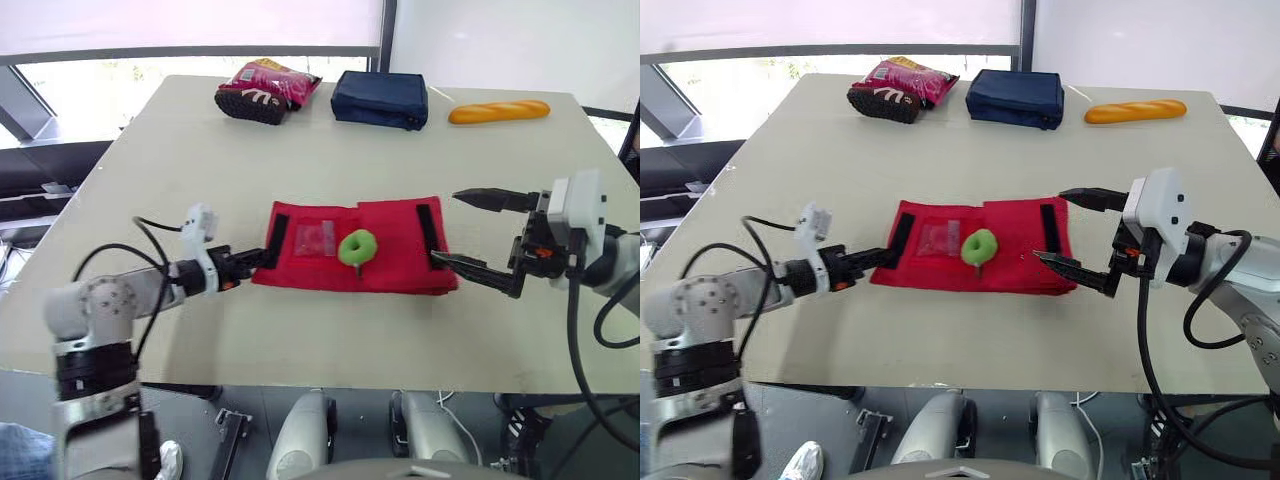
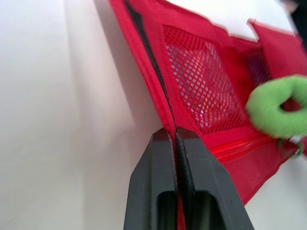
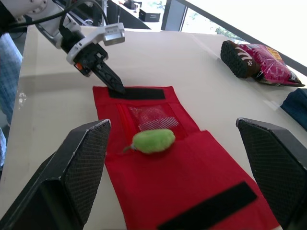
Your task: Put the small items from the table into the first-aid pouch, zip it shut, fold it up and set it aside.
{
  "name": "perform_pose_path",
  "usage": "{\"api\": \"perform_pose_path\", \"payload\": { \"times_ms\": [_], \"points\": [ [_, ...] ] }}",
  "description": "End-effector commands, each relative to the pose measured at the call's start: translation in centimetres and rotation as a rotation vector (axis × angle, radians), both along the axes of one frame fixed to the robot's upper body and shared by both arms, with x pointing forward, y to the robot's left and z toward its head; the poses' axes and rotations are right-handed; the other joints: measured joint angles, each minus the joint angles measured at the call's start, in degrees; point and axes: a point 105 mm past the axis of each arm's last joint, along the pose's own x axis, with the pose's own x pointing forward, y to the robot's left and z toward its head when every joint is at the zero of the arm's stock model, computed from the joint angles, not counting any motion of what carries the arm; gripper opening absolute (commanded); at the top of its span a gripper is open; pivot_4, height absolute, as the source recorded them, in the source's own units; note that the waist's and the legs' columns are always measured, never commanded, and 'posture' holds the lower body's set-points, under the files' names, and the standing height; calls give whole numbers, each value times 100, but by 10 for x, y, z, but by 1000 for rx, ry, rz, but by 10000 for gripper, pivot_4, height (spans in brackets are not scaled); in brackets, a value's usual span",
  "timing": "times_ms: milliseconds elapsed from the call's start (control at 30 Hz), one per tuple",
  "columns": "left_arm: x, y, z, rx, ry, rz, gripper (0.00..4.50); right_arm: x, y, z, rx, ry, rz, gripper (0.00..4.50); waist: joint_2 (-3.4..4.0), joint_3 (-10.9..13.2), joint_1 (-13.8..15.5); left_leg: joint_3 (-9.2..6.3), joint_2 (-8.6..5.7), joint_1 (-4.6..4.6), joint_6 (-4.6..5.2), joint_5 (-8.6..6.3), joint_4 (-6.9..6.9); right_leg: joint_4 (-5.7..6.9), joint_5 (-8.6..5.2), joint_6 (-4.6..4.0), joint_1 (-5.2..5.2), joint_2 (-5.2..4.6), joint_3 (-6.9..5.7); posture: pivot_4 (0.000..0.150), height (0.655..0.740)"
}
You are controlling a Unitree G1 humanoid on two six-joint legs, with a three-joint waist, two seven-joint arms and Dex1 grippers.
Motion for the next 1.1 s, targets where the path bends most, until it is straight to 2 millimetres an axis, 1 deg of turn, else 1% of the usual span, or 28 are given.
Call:
{"api": "perform_pose_path", "payload": {
  "times_ms": [33,133,167,200,233,333,367,400,433,500,533,633,733,800,900,1000,1100],
  "points": [
    [1,14,8,48,-33,-50,132,1,5,1,-9,8,33,45000,0,0,1,0,0,0,0,0,0,-2,0,0,0,-1,-1,1500,7164],
    [10,21,11,108,-56,-86,132,12,12,-11,-19,67,45,45000,0,0,-1,3,0,-1,0,0,0,-5,0,0,-1,-5,-2,1500,7164],
    [12,20,15,118,-75,-115,0,18,15,-16,-27,79,42,39472,-1,0,1,3,0,-1,0,-1,0,-5,0,0,-1,-5,-2,1500,7164],
    [14,18,19,121,-93,-147,0,25,16,-21,-40,87,36,35852,-3,2,0,3,-1,-1,0,-1,0,-5,0,0,0,-5,-3,1500,7164],
    [16,15,23,121,-113,-178,0,30,18,-26,-59,90,32,31008,-3,2,7,4,-1,-3,0,0,0,-5,1,0,-2,-4,-4,1500,7164],
    [20,11,34,118,-159,-235,0,45,21,-39,-95,88,21,14771,-3,2,15,6,-4,-9,0,-1,0,-5,1,-1,-6,-9,-4,1500,7164],
    [21,8,41,115,-181,-266,0,51,24,-45,-115,85,21,10515,-3,2,13,6,-5,-12,0,-1,0,-7,1,-1,-8,-9,-4,1500,7164],
    [20,6,46,113,-200,-294,0,57,28,-51,-129,83,24,4719,-3,2,5,8,-5,-13,0,-1,0,-7,1,0,-8,-8,-2,1500,7164],
    [19,3,52,113,-222,-332,0,63,32,-57,-124,91,25,792,-5,3,-1,10,-6,-13,0,-1,0,-7,1,0,-10,-8,-2,1500,7164],
    [17,0,59,109,-255,-380,0,72,37,-64,-117,99,26,792,-4,4,-13,8,-5,-14,1,-1,0,-6,1,0,-10,-4,-4,1500,7164],
    [15,-4,67,88,-283,-414,0,77,39,-73,-126,104,27,792,-5,4,-20,9,-5,-14,1,0,0,-6,1,1,-10,-5,-3,1500,7164],
    [10,-10,78,61,-326,-481,0,84,42,-89,-134,122,32,792,-5,5,-24,8,-6,-14,1,0,0,-5,2,2,-10,-4,-4,1500,7164],
    [-4,-28,100,-25,-416,-606,0,87,41,-117,-158,183,30,792,-8,5,-38,8,-5,-14,1,0,0,-5,3,4,-10,-4,-3,1500,7164],
    [-10,-40,112,-76,-462,-662,0,87,42,-128,-181,195,28,792,-8,5,-43,7,-4,-13,1,0,0,-4,3,4,-9,-4,-3,1500,7164],
    [-11,-54,123,-121,-504,-690,0,88,45,-133,-171,202,30,792,-11,3,-51,5,-3,1,0,1,0,1,2,4,1,-2,-3,1500,7164],
    [-9,-78,133,-180,-535,-735,0,88,50,-136,-163,201,31,792,-12,1,-55,2,-1,6,-4,3,1,11,3,7,2,3,-3,1500,7164],
    [-11,-95,131,-197,-534,-785,0,89,53,-135,-150,197,29,792,-12,1,-103,3,0,6,-5,4,2,15,13,22,0,7,3,1500,7164]
  ]
}}
